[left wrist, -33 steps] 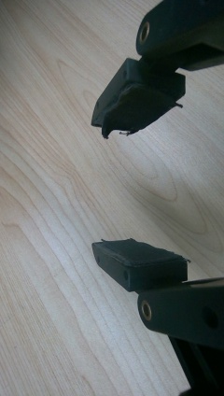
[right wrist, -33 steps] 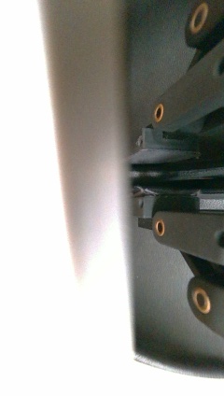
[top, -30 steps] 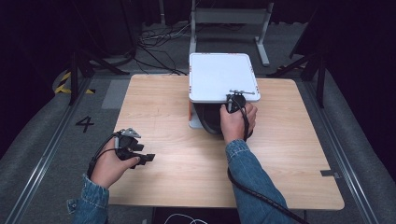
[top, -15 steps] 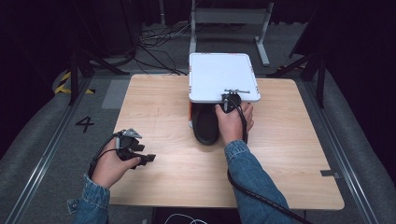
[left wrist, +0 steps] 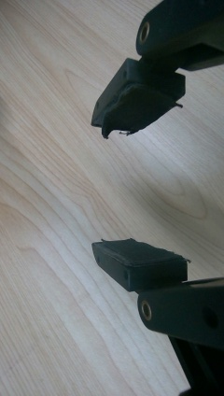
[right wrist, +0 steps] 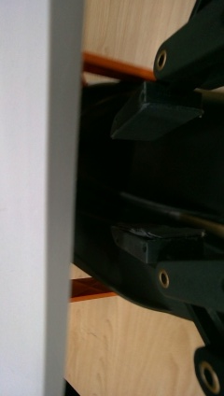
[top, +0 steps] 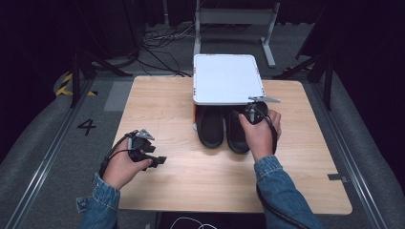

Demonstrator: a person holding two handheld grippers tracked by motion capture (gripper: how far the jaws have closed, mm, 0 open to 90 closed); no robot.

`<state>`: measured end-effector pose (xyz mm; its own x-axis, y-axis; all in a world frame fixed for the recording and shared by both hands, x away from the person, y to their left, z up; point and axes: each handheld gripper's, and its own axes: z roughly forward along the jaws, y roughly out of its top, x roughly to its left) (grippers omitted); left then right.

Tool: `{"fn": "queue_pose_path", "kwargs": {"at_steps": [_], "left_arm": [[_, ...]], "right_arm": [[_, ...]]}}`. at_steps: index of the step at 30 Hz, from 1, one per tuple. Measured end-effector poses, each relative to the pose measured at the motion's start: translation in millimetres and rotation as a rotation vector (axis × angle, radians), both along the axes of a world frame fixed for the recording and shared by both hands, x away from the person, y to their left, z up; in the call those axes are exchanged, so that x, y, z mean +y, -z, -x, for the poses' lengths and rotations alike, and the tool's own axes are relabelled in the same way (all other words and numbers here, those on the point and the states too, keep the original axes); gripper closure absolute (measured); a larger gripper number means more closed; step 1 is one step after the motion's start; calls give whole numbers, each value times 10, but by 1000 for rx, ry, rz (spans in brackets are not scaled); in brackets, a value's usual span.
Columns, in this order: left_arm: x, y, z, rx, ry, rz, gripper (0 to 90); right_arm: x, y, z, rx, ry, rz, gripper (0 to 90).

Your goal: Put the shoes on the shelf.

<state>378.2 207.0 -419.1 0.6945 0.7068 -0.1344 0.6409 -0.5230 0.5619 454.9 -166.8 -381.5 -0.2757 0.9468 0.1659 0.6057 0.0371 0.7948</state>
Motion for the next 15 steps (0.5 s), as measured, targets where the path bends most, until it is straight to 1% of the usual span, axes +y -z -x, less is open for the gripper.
{"fn": "queue_pose_path", "kwargs": {"at_steps": [1,3,4,5,6,7,9,11,12,13,14,15], "left_arm": [[-26,-6,1,4,3,4,364],[-108,-25,6,-5,10,10,376],[-108,-25,6,-5,10,10,382],[-201,-54,10,-15,29,9,392],[-201,-54,10,-15,29,9,405],[-240,-69,16,-14,36,10,405],[-324,-86,29,-30,46,17,419],[-409,-104,49,-36,56,14,434],[-458,-110,60,-43,66,11,442],[-498,-110,71,-38,75,13,446],[-541,-101,83,-43,78,14,446],[-584,-99,95,-40,92,5,446]], "right_arm": [[-63,-13,61,-2,-17,11,490],[-163,-32,168,-6,-26,23,511],[-163,-32,168,-6,-26,23,511],[-257,-48,288,-13,-38,48,555],[-257,-48,288,-13,-38,48,555],[-311,-50,382,-13,-54,77,579],[-371,-43,515,-14,-74,101,618],[-411,-8,661,-5,-104,123,643],[-420,11,706,-4,-115,131,646],[-433,43,775,0,-133,140,644],[-443,72,823,3,-146,138,643],[-453,103,868,4,-151,138,643]]}}
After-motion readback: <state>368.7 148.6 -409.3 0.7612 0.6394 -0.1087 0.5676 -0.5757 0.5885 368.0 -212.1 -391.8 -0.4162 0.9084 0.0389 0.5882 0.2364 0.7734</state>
